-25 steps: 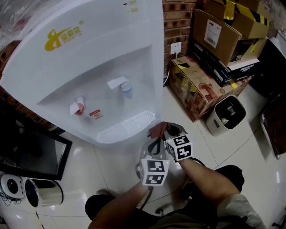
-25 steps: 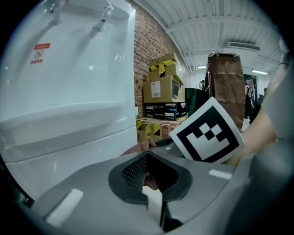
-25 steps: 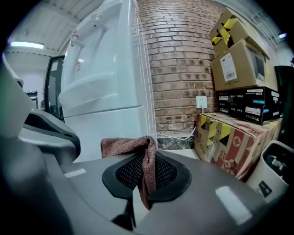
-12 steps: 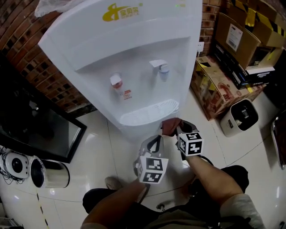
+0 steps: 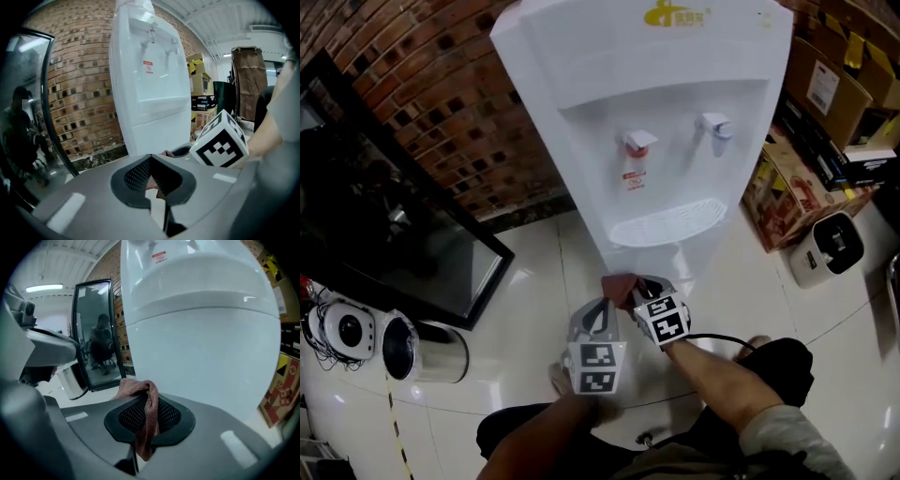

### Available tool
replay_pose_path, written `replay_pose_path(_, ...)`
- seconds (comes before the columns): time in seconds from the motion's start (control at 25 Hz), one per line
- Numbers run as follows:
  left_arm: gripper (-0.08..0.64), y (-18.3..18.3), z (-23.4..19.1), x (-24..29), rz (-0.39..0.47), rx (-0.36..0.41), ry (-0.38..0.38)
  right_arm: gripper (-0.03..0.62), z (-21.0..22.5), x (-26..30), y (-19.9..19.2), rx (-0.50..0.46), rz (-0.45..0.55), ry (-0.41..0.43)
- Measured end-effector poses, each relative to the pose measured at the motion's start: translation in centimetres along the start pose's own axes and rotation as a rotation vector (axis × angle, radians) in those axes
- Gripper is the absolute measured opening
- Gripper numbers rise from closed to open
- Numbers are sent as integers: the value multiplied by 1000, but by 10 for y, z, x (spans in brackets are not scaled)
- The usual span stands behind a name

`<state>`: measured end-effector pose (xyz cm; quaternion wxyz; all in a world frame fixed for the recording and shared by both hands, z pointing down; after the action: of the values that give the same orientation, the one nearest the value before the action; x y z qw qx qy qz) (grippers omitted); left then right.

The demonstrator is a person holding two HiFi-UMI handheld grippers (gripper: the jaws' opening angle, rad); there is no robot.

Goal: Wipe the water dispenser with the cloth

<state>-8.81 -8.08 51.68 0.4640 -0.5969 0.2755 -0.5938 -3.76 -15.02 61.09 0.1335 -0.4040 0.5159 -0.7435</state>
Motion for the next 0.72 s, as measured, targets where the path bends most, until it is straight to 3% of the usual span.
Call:
replay_pose_path(0.32,0,-14,-16,-4,-26,-24,2,48,1,30,-8,35,-12,-69)
replay_pose_path(0.72,0,26,48,29,33,31,-96,48,70,-6,-9,35,-26,-147)
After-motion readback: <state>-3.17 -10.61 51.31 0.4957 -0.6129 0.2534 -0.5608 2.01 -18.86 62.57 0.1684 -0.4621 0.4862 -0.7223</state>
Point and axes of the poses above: the fingertips, and each gripper's own axes: x forward along the fingers, z to its right, y out of its top, the point moved 1 cm from there along -x, backward along the fingers, and after that the axes turned 4 degrees about z, right-handed, at the moved point
